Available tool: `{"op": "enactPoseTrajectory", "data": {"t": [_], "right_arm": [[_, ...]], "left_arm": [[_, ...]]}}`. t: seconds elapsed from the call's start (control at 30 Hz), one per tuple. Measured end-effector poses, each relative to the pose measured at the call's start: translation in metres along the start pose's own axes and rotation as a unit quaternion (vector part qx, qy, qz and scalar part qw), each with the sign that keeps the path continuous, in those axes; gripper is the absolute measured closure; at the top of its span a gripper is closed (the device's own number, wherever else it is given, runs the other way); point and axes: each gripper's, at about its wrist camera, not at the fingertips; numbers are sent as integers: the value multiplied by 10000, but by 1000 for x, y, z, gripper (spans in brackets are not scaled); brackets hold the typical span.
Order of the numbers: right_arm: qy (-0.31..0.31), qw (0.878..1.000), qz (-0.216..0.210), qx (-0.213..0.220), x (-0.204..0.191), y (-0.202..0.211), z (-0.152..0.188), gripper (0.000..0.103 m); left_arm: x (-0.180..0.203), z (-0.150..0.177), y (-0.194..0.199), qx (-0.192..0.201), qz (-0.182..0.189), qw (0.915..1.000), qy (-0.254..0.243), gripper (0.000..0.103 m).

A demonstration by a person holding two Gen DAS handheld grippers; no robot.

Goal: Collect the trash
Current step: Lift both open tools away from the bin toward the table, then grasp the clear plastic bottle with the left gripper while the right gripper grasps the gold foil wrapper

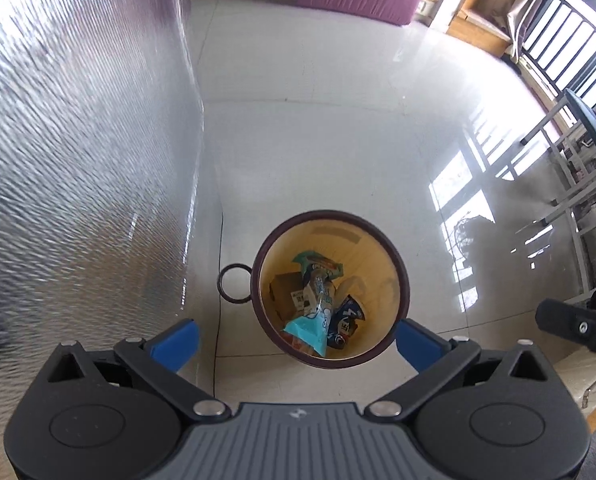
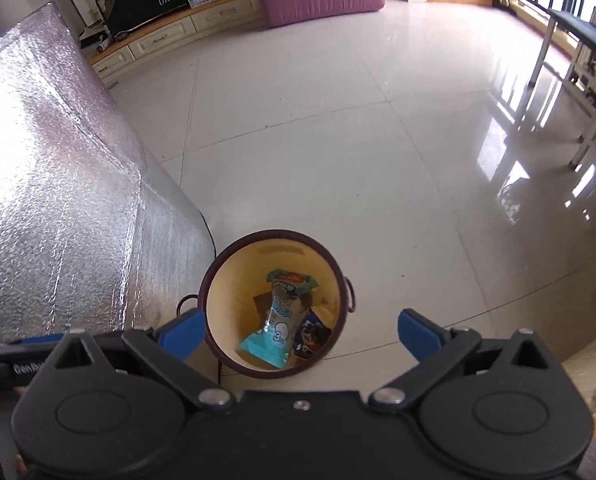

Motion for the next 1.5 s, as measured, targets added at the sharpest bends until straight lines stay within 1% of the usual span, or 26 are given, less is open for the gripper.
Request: {"op": "enactPoseTrajectory", "data": {"t": [0.17, 0.4, 0.57, 0.7, 0.97, 1.1, 1.2, 1.4, 1.5], "right_arm": [[165, 9998, 93, 13, -6, 24, 11, 0], [251, 9997, 1, 55, -18, 56, 25, 0], [296, 9994, -20, 197, -26, 81, 30, 0], [365, 9987, 81, 333, -32, 104, 35, 0], [483, 9965, 124, 675, -46, 155, 42, 0], [548, 9948, 124, 850, -55, 179, 48, 0], [614, 9920, 94, 1098, -66, 201, 51, 0], [798, 9837, 17, 1611, -96, 237, 52, 0], [912, 9787, -98, 1837, -114, 250, 50, 0]], "left_arm": [[1, 6, 29, 134, 20, 9999, -60, 0], [-3, 16, 64, 245, 18, 9996, -114, 0], [-6, 23, 87, 401, 72, 9991, -110, 0], [-9, 24, 112, 616, 179, 9979, -108, 0], [-7, 31, 160, 1007, 324, 9938, -334, 0], [-12, 36, 192, 1313, 458, 9894, -420, 0], [-21, 38, 223, 1605, 597, 9844, -403, 0], [-49, 38, 274, 2182, 742, 9728, -227, 0], [-68, 37, 298, 2480, 716, 9660, -148, 0]]}}
Point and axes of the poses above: each gripper's, at about its wrist camera, not at the fingertips, and y roughly against the way its jaws point, x to its right, z to its underside, and after that the axes turned 9 degrees about -z, right-handed
